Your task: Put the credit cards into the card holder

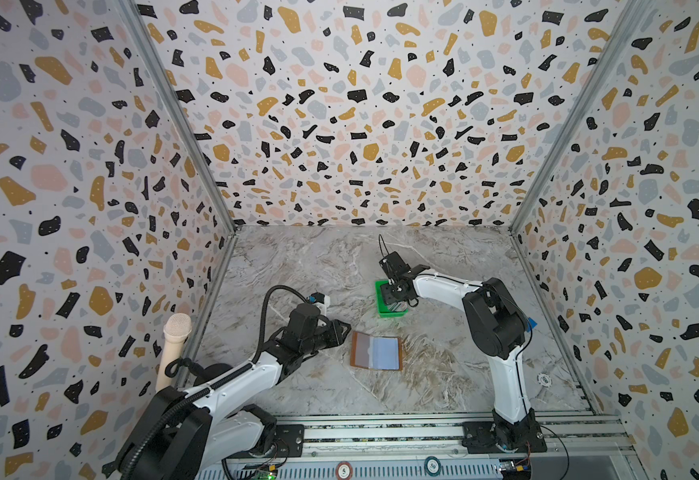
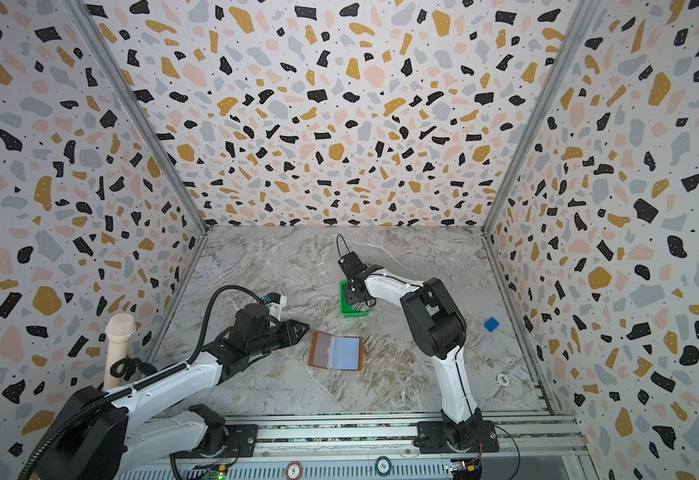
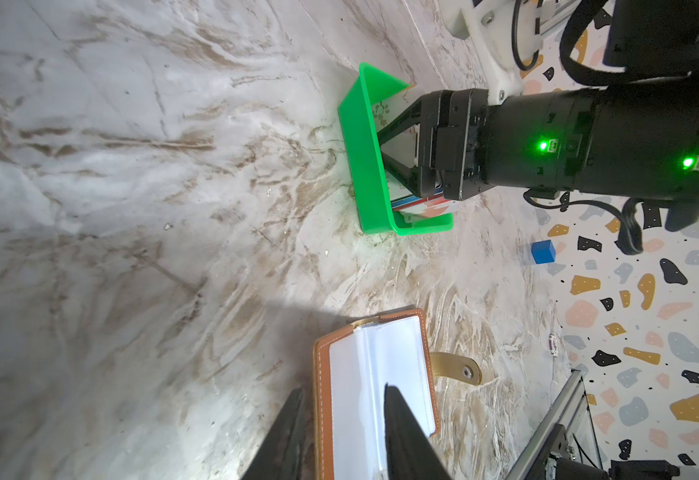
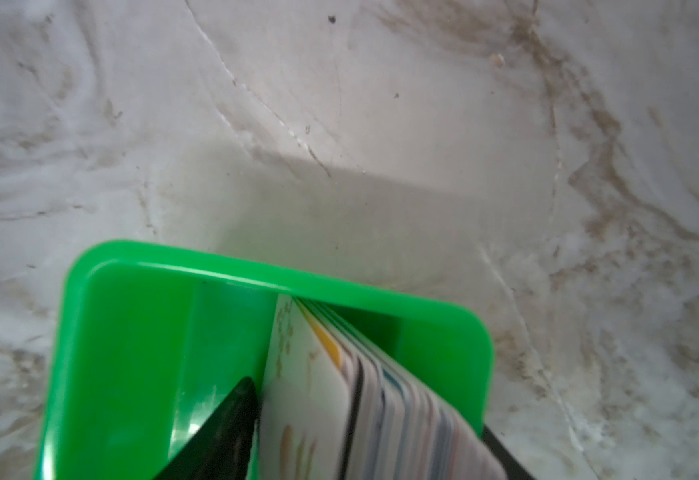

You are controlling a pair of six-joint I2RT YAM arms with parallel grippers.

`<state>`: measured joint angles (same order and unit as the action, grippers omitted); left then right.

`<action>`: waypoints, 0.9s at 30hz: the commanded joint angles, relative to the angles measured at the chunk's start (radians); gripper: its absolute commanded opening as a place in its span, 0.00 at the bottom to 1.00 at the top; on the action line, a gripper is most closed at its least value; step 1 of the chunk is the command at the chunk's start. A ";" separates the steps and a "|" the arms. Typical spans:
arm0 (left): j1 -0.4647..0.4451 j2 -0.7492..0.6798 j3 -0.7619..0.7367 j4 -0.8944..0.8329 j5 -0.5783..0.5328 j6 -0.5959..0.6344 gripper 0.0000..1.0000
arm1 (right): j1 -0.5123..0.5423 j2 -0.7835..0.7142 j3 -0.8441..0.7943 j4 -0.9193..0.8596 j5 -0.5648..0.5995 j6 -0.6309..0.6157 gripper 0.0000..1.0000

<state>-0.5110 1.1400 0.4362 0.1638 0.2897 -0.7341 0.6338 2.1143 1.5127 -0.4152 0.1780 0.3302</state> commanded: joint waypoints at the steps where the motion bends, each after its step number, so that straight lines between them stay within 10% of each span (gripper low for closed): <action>1: 0.007 0.000 -0.010 0.048 0.023 0.009 0.34 | -0.003 0.005 0.007 -0.037 -0.027 -0.032 0.68; 6: 0.008 0.016 0.018 0.061 0.018 0.004 0.34 | -0.006 0.004 0.023 -0.068 0.012 -0.037 0.84; 27: 0.009 0.033 0.044 0.064 0.025 0.001 0.34 | -0.051 -0.090 0.025 -0.158 0.164 -0.032 0.88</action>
<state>-0.5102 1.1843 0.4706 0.1963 0.3058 -0.7364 0.5953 2.0991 1.5410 -0.5278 0.3107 0.2928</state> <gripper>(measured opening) 0.343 0.881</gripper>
